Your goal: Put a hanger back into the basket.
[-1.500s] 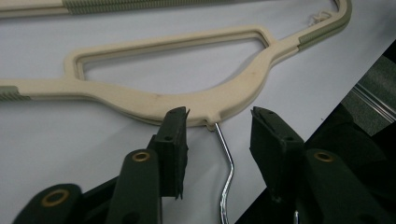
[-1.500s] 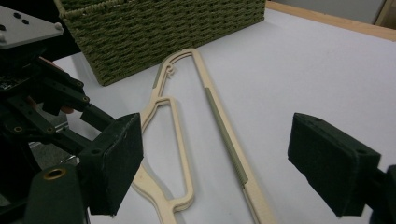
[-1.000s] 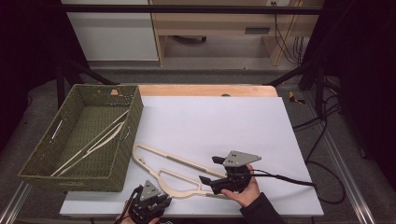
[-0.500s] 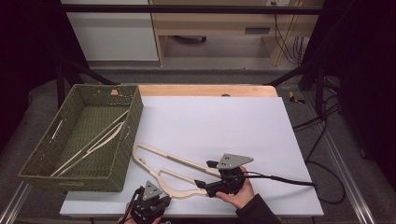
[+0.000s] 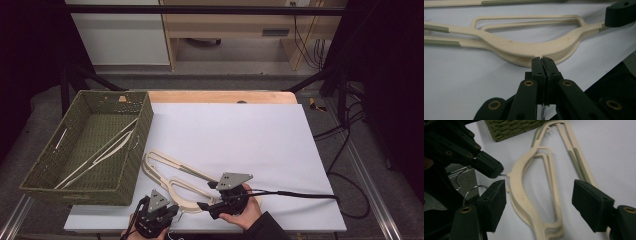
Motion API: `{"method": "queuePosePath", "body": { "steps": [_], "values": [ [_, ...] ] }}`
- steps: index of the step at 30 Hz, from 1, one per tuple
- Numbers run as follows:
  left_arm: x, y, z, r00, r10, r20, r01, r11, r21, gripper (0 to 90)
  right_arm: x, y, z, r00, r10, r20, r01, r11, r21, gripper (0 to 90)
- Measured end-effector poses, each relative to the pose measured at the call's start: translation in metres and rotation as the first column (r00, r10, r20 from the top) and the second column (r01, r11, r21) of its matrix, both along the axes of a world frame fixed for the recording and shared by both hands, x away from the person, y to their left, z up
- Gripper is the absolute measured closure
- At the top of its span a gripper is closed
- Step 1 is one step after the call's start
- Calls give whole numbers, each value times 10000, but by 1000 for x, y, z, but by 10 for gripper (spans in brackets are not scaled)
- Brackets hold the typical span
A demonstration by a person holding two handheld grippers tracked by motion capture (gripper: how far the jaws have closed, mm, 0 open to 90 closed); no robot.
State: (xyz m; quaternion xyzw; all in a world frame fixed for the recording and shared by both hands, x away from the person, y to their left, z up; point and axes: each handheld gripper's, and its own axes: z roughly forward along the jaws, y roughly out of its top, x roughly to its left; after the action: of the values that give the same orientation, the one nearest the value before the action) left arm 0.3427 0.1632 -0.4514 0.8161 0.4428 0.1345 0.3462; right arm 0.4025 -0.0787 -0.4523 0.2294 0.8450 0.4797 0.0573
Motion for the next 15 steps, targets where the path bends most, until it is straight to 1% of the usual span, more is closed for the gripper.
{"method": "queuePosePath", "body": {
  "steps": [2, 3, 4, 6, 7, 8, 9, 10, 11, 12, 13, 15],
  "values": [
    [0, 0, 2, 10000, -16, 38, 16, 10000, -23, 885, -1, 6, -1, 9999, 66, 110, -62, 9996, -287, 300],
    [1, 1, 4, 10000, -27, 66, 27, 10000, -3, 885, -1, 9, -2, 9996, 181, 197, -174, 9991, -376, 305],
    [1, 1, 5, 9999, 15, 136, -14, 10000, -68, 885, -1, 11, -3, 9995, 252, 167, -245, 9990, -381, 318],
    [2, 2, 7, 9999, -13, 130, 14, 10000, -78, 885, -1, 13, -3, 9996, 264, 101, -260, 9989, -396, 334],
    [2, 3, 9, 10000, -50, 71, 50, 10000, -18, 885, -1, 19, -5, 9990, 393, 191, -377, 9966, -738, 360],
    [3, 3, 9, 10000, -67, 56, 67, 10000, -1, 885, -1, 21, -5, 9991, 397, 144, -384, 9959, -825, 367],
    [3, 3, 9, 10000, -68, 54, 68, 10000, 10, 885, 0, 22, -5, 9985, 513, 171, -496, 9949, -882, 386],
    [3, 3, 10, 9999, -88, 54, 87, 10000, 47, 885, 0, 25, -6, 9984, 548, 106, -538, 9952, -818, 404],
    [3, 2, 11, 9999, -109, 61, 108, 9999, 97, 885, 0, 27, -6, 9981, 607, 95, -597, 9946, -852, 411],
    [3, 2, 11, 9999, -127, 103, 126, 9998, 131, 885, 0, 29, -7, 9975, 688, 141, -671, 9926, -1010, 427],
    [4, 2, 13, 9997, -187, 129, 184, 9996, 203, 886, 0, 32, -7, 9972, 730, 180, -706, 9916, -1083, 446],
    [4, 2, 17, 9996, -224, 171, 220, 9995, 206, 885, 0, 36, -8, 9958, 880, 247, -843, 9888, -1234, 474]
  ]
}}
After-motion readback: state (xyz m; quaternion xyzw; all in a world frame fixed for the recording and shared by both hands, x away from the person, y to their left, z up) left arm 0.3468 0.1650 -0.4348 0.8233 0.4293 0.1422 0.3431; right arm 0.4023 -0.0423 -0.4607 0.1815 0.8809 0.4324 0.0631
